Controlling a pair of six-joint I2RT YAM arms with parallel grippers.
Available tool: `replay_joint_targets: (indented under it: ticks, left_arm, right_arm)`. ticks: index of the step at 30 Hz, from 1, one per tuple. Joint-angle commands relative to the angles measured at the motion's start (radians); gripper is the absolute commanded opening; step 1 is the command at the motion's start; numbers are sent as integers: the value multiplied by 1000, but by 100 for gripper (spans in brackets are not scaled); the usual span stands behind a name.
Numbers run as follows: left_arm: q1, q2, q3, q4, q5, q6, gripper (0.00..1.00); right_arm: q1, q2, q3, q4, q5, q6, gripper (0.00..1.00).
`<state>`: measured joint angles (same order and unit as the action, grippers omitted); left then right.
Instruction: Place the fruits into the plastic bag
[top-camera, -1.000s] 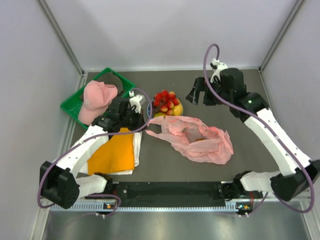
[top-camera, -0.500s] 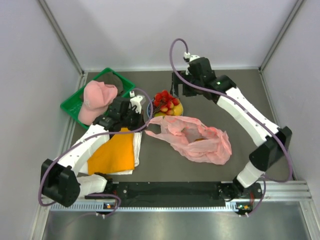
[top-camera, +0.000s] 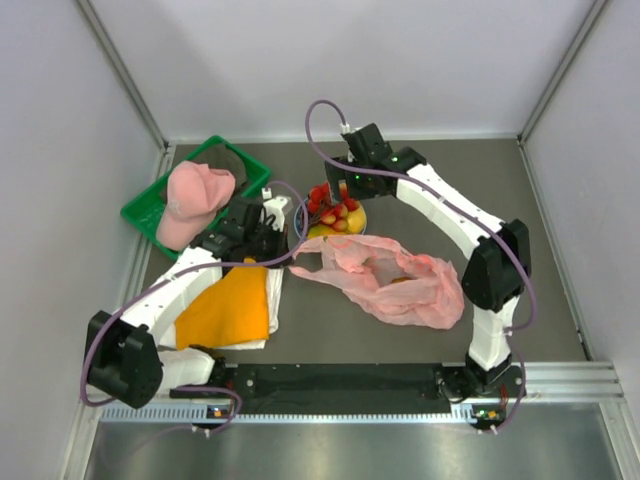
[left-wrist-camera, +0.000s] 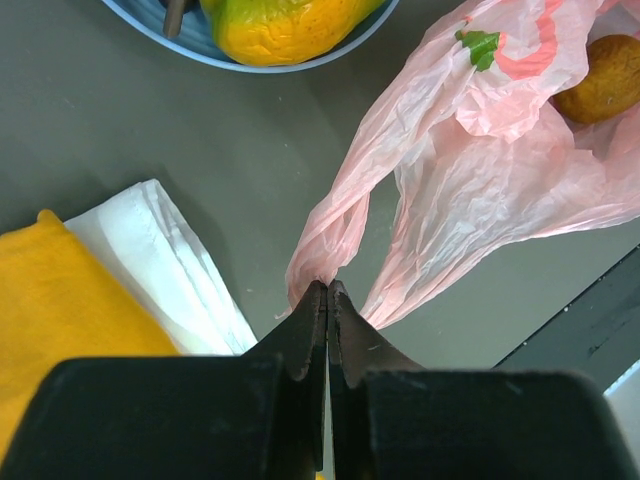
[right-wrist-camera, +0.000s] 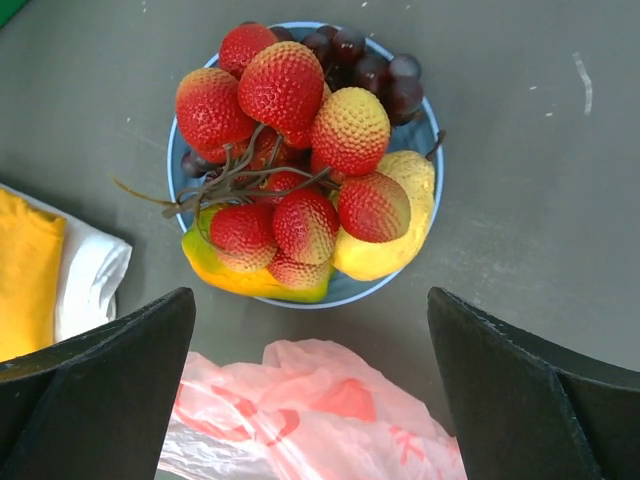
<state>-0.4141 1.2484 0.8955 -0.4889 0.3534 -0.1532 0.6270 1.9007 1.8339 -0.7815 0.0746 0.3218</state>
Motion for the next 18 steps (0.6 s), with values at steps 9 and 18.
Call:
replay_joint_targets:
  ticks: [9, 18]
  left_arm:
    - [-3, -14, 0, 7, -1, 14, 0]
    - [-3, -20, -1, 7, -2, 15, 0]
  right_arm:
    - [-91, 124, 99, 88, -108, -75, 99]
    - [-119, 251, 235, 96, -202, -210, 89]
